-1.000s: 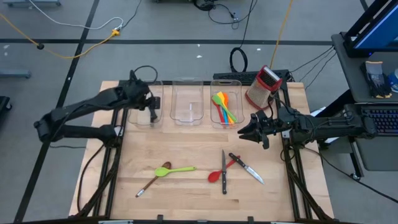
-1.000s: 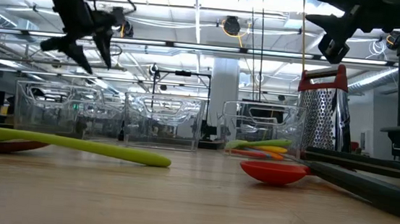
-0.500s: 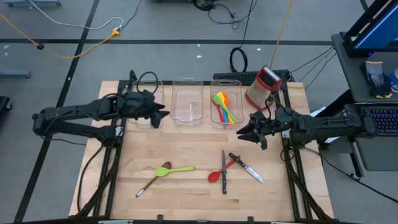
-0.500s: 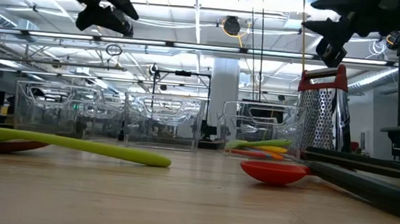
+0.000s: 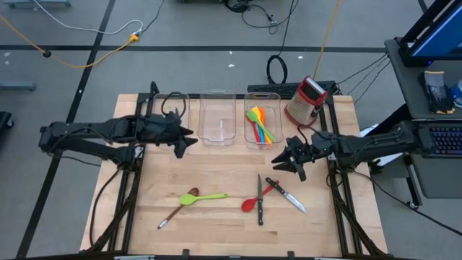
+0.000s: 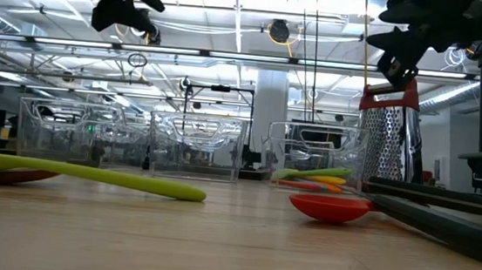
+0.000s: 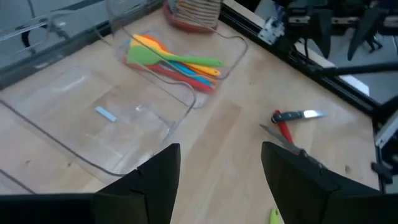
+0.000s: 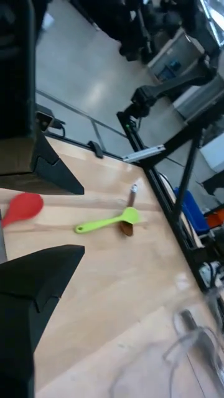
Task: Pick & Place Kitchen Items
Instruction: Put the black knife into the left transparent bin
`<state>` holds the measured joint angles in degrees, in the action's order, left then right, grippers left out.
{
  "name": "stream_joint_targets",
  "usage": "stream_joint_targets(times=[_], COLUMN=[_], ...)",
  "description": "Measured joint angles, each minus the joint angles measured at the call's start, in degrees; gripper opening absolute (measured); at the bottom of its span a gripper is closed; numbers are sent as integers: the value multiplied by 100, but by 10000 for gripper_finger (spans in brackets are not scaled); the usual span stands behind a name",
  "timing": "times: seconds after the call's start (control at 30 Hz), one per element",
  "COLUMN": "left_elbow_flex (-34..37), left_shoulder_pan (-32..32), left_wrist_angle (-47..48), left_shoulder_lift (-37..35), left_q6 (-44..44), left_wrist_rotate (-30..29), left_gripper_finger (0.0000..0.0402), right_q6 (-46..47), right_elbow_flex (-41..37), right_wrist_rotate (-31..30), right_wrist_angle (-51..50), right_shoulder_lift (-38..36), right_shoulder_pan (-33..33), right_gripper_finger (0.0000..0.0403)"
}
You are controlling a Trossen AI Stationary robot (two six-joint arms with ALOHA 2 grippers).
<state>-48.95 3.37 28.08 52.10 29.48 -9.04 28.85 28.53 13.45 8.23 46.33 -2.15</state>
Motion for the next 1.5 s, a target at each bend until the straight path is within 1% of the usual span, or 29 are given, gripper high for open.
stream_joint_targets(times=[0.1,0.27,0.43,0.53,0.73,0.87,1.07,1.17,1.27,1.4,1.5], left_elbow_flex=[0,0,0,0,0,0,0,0,0,2,2], left_shoulder_pan=[-97,-115,-117,-117,-117,-117,-117,-117,-117,-117,-117], left_wrist_angle=[-5,9,42,44,74,79,87,92,106,258,329], left_shoulder_lift=[0,0,0,0,0,0,0,0,0,2,2], left_q6=[-176,-223,-226,-228,-280,-280,-361,-374,-376,-376,-376], left_wrist_rotate=[1,-9,-48,-50,-54,-53,-55,-55,-55,-55,-56], left_gripper_finger=[230,230,230,230,230,230,230,230,230,230,230], right_q6=[-1,-186,-275,-386,-563,-402,218,451,627,656,627], right_elbow_flex=[0,5,307,682,1518,1837,1877,1875,1875,1875,1875], right_wrist_rotate=[-23,-325,-619,-917,-1487,-1534,-1485,-1365,-1321,-1308,-1149], right_wrist_angle=[6,9,-157,-675,-2166,-2947,-3582,-3841,-3959,-4017,-4020], right_shoulder_lift=[74,173,341,503,1013,1411,1889,2034,2115,2169,2272], right_shoulder_pan=[-181,-622,-1056,-1278,-1640,-1753,-1751,-1749,-1749,-1749,-1754], right_gripper_finger=[132,132,132,132,132,132,135,151,180,222,246])
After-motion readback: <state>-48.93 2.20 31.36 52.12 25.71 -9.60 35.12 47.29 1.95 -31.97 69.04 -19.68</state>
